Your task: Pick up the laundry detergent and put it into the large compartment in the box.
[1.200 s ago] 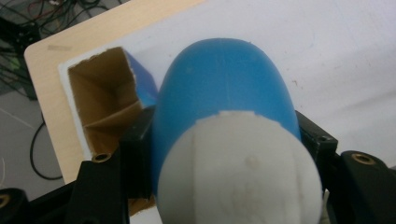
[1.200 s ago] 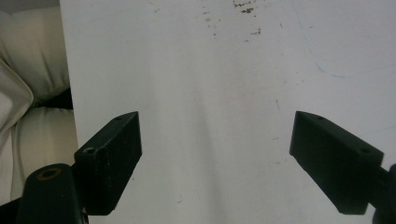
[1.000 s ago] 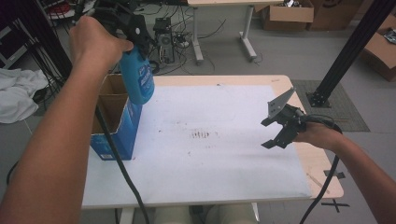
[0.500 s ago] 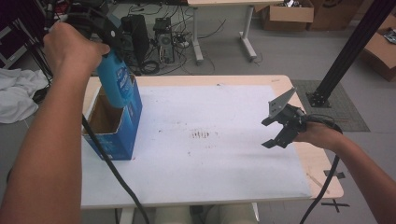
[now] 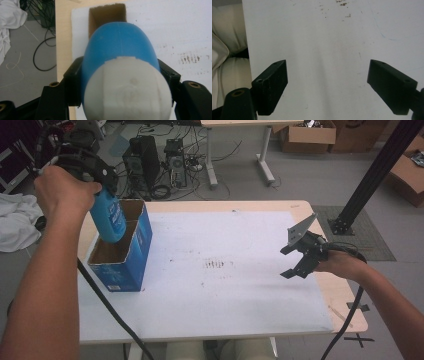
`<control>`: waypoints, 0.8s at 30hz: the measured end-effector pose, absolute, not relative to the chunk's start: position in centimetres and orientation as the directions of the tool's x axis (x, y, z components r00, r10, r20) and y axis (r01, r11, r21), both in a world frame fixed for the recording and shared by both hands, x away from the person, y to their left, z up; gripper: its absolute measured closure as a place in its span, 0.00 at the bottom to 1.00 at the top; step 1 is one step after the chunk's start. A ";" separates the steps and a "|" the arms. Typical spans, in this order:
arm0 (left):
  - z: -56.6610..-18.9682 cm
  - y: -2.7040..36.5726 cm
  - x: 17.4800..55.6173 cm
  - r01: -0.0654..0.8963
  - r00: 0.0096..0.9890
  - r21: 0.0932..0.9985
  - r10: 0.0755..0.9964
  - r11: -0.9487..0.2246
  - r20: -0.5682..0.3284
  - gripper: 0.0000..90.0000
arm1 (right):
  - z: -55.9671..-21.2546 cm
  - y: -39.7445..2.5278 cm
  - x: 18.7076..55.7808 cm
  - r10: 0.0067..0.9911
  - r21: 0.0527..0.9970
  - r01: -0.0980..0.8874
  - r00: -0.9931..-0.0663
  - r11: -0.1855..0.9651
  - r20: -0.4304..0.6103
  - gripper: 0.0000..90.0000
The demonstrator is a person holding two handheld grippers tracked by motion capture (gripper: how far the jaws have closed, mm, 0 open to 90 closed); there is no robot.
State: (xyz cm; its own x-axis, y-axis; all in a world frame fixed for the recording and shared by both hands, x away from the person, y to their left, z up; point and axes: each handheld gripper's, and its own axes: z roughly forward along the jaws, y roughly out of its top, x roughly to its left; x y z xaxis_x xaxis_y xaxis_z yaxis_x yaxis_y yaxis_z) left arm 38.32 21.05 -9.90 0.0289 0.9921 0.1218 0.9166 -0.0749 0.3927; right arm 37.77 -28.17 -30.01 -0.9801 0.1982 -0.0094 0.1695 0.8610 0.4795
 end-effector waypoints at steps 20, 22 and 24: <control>-16.2 22.5 39.0 0.916 0.056 0.386 0.988 -0.108 0.143 0.42 | -29.8 -27.9 38.0 0.206 0.475 0.176 -0.978 0.862 -0.012 0.19; -16.9 22.6 39.1 0.919 0.055 0.380 0.989 -0.104 0.137 0.42 | -29.8 -28.0 38.0 0.206 0.474 0.175 -0.978 0.863 -0.014 0.19; -17.6 22.7 39.1 0.919 0.053 0.381 0.989 -0.101 0.136 0.42 | -29.8 -28.0 38.0 0.208 0.475 0.176 -0.978 0.862 -0.014 0.19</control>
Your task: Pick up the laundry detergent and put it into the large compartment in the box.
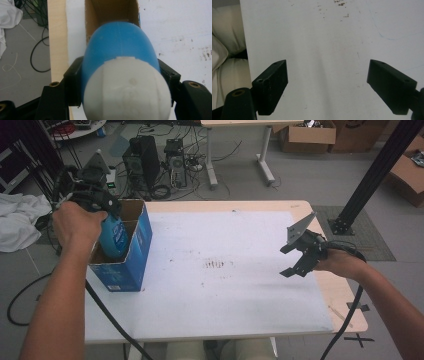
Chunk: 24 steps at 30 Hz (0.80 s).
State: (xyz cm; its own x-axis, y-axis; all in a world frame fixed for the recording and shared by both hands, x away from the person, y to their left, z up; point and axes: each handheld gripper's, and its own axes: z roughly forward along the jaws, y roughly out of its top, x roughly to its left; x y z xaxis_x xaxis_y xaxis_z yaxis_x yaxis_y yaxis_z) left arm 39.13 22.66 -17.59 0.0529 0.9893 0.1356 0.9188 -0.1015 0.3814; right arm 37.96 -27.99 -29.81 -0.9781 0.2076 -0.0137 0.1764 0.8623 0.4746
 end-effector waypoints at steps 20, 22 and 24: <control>-24.3 23.1 39.8 0.930 0.052 0.356 0.991 -0.093 0.124 0.42 | -30.0 -28.1 38.0 0.220 0.471 0.190 -0.975 0.862 -0.010 0.19; -24.8 23.1 39.8 0.933 0.055 0.346 0.991 -0.095 0.124 0.42 | -30.2 -28.1 38.1 0.221 0.468 0.191 -0.975 0.863 -0.009 0.19; -25.3 23.2 39.9 0.936 0.054 0.341 0.992 -0.091 0.118 0.42 | -30.2 -28.2 38.1 0.222 0.467 0.193 -0.975 0.863 -0.008 0.19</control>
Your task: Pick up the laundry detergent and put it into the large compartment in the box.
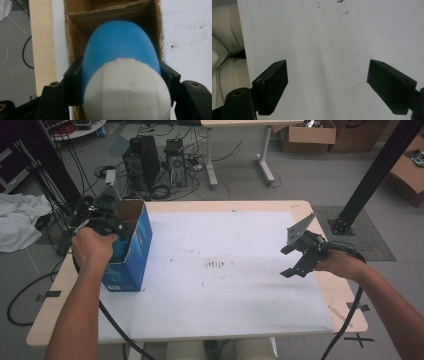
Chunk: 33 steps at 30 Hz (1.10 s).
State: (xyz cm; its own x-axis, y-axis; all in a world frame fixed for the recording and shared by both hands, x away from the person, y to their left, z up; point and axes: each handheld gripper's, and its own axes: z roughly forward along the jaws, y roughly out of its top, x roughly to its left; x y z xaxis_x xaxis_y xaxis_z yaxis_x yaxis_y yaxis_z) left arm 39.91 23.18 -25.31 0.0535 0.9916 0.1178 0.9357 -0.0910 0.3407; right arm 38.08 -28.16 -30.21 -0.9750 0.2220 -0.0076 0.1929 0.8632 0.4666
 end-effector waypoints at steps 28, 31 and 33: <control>-28.5 24.4 40.6 0.961 0.057 0.266 0.996 -0.073 0.067 0.42 | -30.8 -28.2 38.2 0.234 0.458 0.207 -0.972 0.864 -0.001 0.19; -28.5 24.5 40.6 0.961 0.054 0.268 0.997 -0.069 0.061 0.42 | -30.9 -28.1 38.2 0.232 0.456 0.207 -0.973 0.866 0.001 0.19; -28.5 24.6 40.5 0.960 0.052 0.272 0.997 -0.065 0.054 0.42 | -30.9 -28.1 38.1 0.232 0.456 0.208 -0.973 0.866 0.003 0.19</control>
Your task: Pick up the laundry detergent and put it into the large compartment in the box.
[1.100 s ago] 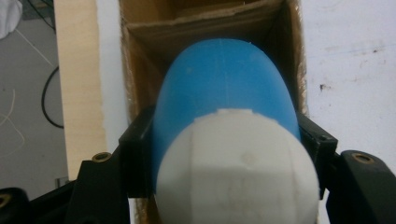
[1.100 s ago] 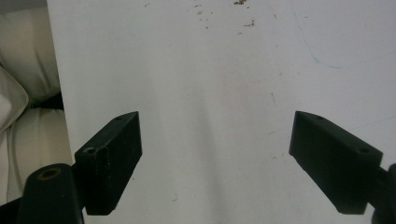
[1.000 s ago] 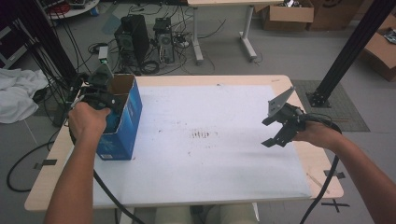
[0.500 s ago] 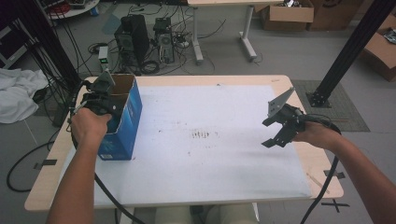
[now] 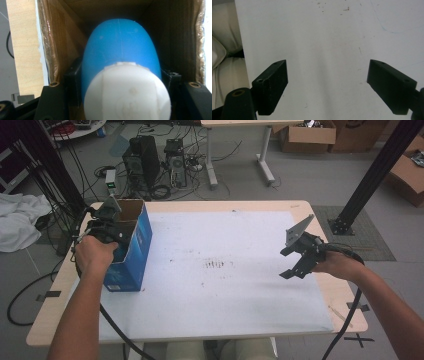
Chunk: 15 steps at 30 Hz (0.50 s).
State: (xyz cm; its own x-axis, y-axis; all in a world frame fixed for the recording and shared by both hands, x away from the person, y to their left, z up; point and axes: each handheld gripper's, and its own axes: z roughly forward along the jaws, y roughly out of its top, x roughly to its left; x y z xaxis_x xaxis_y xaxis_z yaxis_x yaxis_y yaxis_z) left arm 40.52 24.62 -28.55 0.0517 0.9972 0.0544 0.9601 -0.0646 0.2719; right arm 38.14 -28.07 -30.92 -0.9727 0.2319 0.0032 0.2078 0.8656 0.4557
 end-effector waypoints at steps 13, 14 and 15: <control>-28.6 24.9 40.5 0.960 0.040 0.275 0.998 -0.049 0.039 0.41 | -31.2 -27.9 38.1 0.230 0.447 0.208 -0.973 0.870 0.005 0.19; -28.7 24.9 40.4 0.960 0.030 0.279 0.999 -0.039 0.035 0.39 | -31.2 -27.9 38.1 0.230 0.447 0.208 -0.973 0.870 0.005 0.19; -28.7 25.0 40.4 0.959 0.027 0.283 0.999 -0.034 0.030 0.39 | -31.1 -27.9 38.1 0.231 0.447 0.209 -0.973 0.870 0.006 0.19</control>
State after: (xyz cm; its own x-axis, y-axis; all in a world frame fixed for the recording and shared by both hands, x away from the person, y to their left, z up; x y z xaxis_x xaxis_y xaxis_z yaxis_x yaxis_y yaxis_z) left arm 40.43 25.02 -28.66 0.0269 0.9992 0.0302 0.9586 -0.0343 0.2826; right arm 38.10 -27.95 -31.15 -0.9729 0.2310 0.0060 0.2093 0.8699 0.4467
